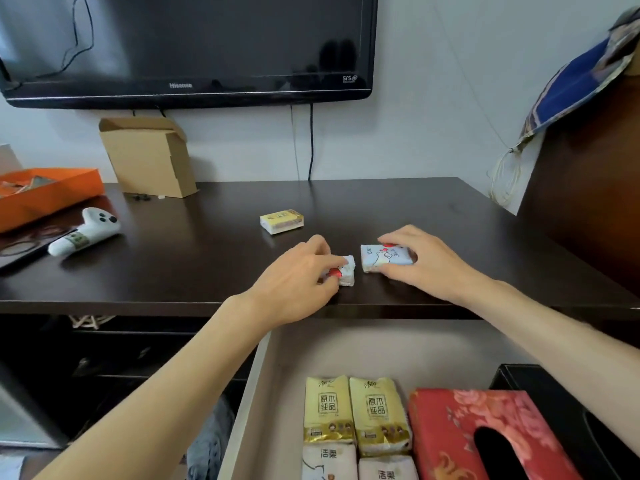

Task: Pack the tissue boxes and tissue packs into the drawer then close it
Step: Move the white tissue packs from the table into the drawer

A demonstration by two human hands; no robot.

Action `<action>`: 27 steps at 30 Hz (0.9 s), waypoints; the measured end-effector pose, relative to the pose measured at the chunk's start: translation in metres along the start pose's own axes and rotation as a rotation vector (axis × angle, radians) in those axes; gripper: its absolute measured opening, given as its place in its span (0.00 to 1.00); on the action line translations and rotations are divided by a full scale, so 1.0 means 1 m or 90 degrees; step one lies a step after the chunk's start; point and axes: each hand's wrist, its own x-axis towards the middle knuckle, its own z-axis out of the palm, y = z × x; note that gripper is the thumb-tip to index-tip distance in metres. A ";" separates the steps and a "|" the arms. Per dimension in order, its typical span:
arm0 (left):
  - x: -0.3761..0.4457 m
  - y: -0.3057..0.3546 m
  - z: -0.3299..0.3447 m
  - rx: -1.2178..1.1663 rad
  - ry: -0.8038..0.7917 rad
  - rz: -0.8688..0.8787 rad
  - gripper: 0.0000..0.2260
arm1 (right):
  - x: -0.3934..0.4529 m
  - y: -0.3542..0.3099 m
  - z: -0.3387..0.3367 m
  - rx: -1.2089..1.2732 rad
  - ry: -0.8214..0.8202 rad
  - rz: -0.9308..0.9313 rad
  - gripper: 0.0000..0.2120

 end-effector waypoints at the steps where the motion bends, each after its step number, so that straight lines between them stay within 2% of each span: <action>1: -0.002 0.002 0.000 -0.012 0.011 -0.004 0.15 | 0.000 0.001 -0.001 0.022 0.008 0.003 0.23; 4: -0.008 0.003 0.003 -0.118 0.052 -0.039 0.11 | -0.001 -0.001 0.000 0.005 0.040 0.027 0.20; 7: -0.010 0.002 0.006 -0.136 0.089 -0.076 0.13 | -0.004 -0.006 0.003 -0.082 0.044 0.032 0.27; 9: -0.011 0.003 0.008 -0.105 0.112 -0.108 0.14 | -0.005 -0.008 0.002 -0.074 0.038 0.009 0.30; 11: -0.010 0.005 0.007 -0.102 0.093 -0.148 0.14 | -0.005 -0.008 0.000 -0.015 0.014 -0.029 0.29; 13: -0.009 0.007 0.005 -0.107 0.054 -0.188 0.13 | -0.007 -0.007 -0.002 0.048 -0.018 -0.060 0.23; 16: -0.007 0.008 0.003 -0.113 0.025 -0.217 0.09 | -0.010 -0.008 -0.003 0.049 -0.035 -0.096 0.17; 21: -0.011 0.006 0.001 -0.179 0.021 -0.230 0.07 | -0.011 -0.009 -0.002 -0.008 -0.047 -0.111 0.22; 25: -0.020 0.007 -0.005 -0.207 0.022 -0.222 0.09 | -0.013 -0.013 -0.002 -0.010 -0.082 -0.070 0.20; 27: -0.028 0.007 -0.009 -0.226 0.016 -0.216 0.10 | -0.016 -0.016 -0.001 0.008 -0.066 -0.048 0.22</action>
